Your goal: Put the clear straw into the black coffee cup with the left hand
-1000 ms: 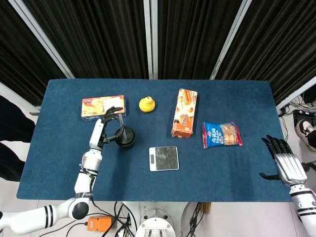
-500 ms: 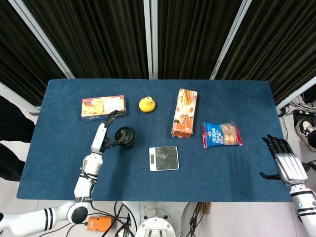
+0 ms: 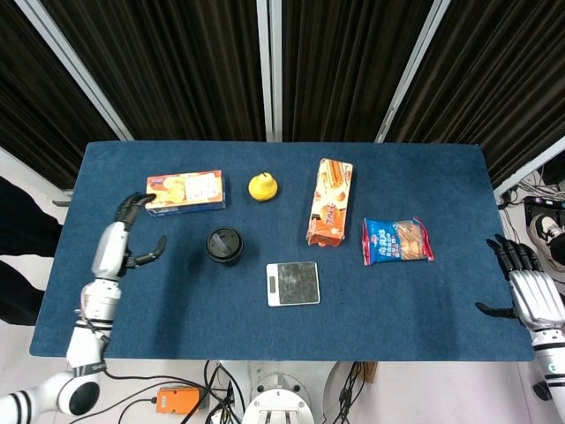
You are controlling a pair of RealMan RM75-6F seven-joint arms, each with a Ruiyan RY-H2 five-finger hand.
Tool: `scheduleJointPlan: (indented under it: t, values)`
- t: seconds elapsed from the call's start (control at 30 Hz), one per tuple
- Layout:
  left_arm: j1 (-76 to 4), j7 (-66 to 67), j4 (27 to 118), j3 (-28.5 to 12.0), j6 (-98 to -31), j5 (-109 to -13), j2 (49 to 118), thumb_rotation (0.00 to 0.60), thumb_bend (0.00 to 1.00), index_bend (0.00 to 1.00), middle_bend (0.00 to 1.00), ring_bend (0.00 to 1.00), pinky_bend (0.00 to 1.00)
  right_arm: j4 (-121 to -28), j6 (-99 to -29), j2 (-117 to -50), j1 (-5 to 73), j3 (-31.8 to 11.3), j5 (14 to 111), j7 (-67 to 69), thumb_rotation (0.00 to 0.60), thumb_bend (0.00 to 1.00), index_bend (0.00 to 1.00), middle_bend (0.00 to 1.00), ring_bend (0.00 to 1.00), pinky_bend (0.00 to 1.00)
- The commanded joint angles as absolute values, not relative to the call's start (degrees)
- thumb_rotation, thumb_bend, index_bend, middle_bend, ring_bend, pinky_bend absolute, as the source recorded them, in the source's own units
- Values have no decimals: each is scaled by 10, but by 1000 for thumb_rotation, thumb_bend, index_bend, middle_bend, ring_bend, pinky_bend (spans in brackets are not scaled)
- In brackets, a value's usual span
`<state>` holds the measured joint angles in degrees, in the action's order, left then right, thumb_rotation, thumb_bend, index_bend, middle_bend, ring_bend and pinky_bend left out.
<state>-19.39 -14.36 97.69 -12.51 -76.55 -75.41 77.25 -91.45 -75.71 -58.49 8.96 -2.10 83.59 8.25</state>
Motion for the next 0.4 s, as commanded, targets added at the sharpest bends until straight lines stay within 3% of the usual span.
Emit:
scheduleJointPlan:
  t: [0.03,0.2,0.4]
  values:
    - [-148,-42,967,-74,-782,-754,695,600,284,161,128,0,0,-907,-773,-588,82,-25,840,96,600,108,0,53,0,22]
    - [-105,49,938,-32,-827,-773,672,600,241,164,127,0,0,-904,-790,-590,76,-26,847,105,600,108,0,53,0,22]
    - [-61,41,931,-11,-867,-781,664,600,235,164,127,0,0,-914,-801,-586,75,-27,860,105,600,109,0,53,0,22]
